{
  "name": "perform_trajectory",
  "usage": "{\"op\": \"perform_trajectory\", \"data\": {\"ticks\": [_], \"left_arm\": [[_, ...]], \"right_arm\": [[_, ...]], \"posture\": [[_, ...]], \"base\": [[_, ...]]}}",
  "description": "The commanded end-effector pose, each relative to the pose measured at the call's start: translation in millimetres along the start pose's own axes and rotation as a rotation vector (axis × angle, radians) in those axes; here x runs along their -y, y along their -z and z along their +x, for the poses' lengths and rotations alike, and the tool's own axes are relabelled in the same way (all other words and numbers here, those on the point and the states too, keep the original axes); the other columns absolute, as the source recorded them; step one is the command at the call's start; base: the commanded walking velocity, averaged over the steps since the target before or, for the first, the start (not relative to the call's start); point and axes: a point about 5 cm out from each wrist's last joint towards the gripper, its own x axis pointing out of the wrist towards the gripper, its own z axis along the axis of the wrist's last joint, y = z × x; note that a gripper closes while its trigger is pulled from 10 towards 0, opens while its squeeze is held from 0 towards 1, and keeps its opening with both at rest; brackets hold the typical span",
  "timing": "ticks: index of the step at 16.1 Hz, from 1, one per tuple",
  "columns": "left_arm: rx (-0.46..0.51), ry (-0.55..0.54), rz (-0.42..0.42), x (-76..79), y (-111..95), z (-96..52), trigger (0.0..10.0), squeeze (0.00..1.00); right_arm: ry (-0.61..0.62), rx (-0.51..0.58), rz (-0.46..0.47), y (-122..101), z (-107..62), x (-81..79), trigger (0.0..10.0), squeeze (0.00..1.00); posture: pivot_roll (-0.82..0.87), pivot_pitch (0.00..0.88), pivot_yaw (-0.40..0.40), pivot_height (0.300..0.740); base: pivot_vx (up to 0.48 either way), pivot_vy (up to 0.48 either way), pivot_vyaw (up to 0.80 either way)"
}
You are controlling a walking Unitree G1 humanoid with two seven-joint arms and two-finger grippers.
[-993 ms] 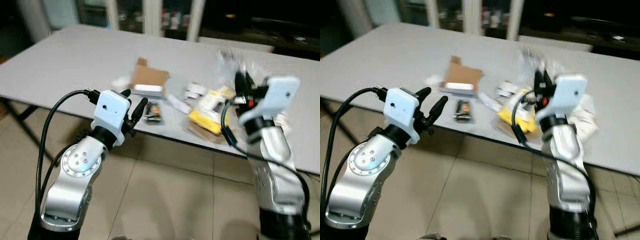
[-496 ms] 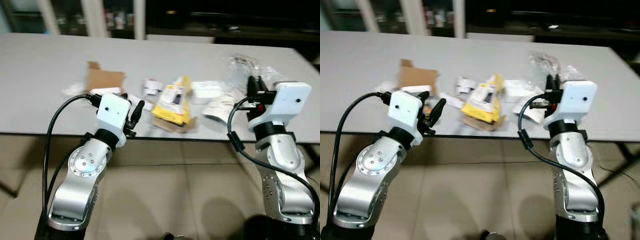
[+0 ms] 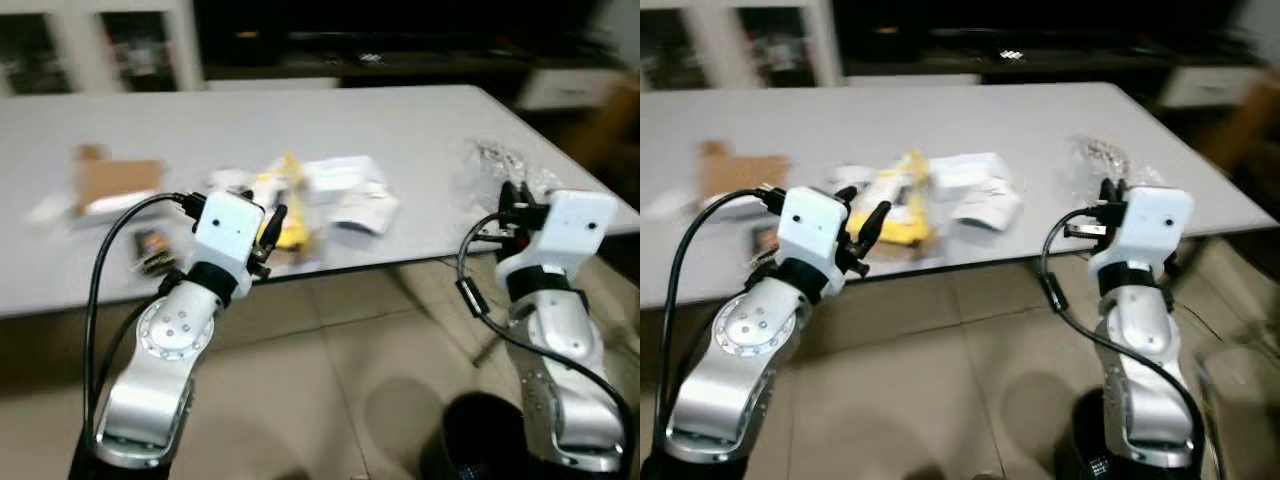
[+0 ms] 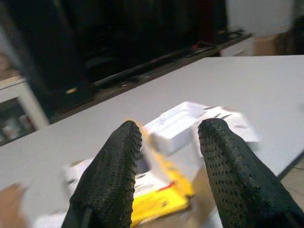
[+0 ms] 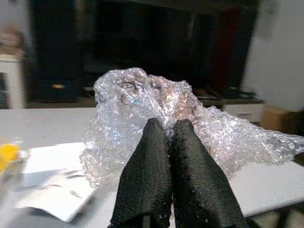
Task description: Picking trash to rubbish bin
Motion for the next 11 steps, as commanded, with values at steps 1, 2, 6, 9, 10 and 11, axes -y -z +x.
{"op": "perform_trajectory", "data": {"ticks": [1, 2, 6, 9, 10, 11], "left_arm": [[-0.03, 0.007, 0.011, 3.0, 5, 4.0, 10.0, 0.0], [-0.029, 0.009, 0.01, 3.1, 4, 4.4, 10.0, 0.0], [-0.028, -0.046, -0.068, -4.3, 7, 3.2, 10.0, 0.0], [-0.06, -0.006, -0.067, 3.0, 17, -1.0, 10.0, 0.0], [-0.055, 0.02, -0.075, 6.3, 17, -1.7, 10.0, 0.0], [-0.025, 0.049, -0.082, 10.6, 13, -0.8, 10.0, 0.0]], "right_arm": [[0.035, 0.005, -0.009, -3, -2.1, 5.4, 10.0, 0.0], [0.042, -0.001, -0.007, -1, -3.3, 6.6, 10.0, 0.0], [0.068, -0.059, -0.034, 7, -13.5, 16.1, 10.0, 0.0], [0.112, -0.11, -0.056, 16, -30.9, 23.9, 10.0, 0.0], [0.118, -0.131, -0.064, 19, -37.9, 25.6, 10.0, 0.0], [0.129, -0.163, -0.068, 24, -46.2, 28.5, 10.0, 0.0]], "posture": [[0.0, 0.0, -0.029, 0.74], [0.0, 0.0, -0.028, 0.74], [-0.02, 0.041, -0.026, 0.74], [-0.04, 0.089, 0.011, 0.74], [-0.05, 0.096, 0.019, 0.74], [-0.05, 0.113, 0.021, 0.74]], "base": [[0.0, 0.0, -0.8], [0.0, 0.0, -0.8], [0.0, 0.0, -0.8], [0.0, 0.0, -0.8], [0.0, 0.0, -0.8], [0.0, 0.0, -0.8]]}}
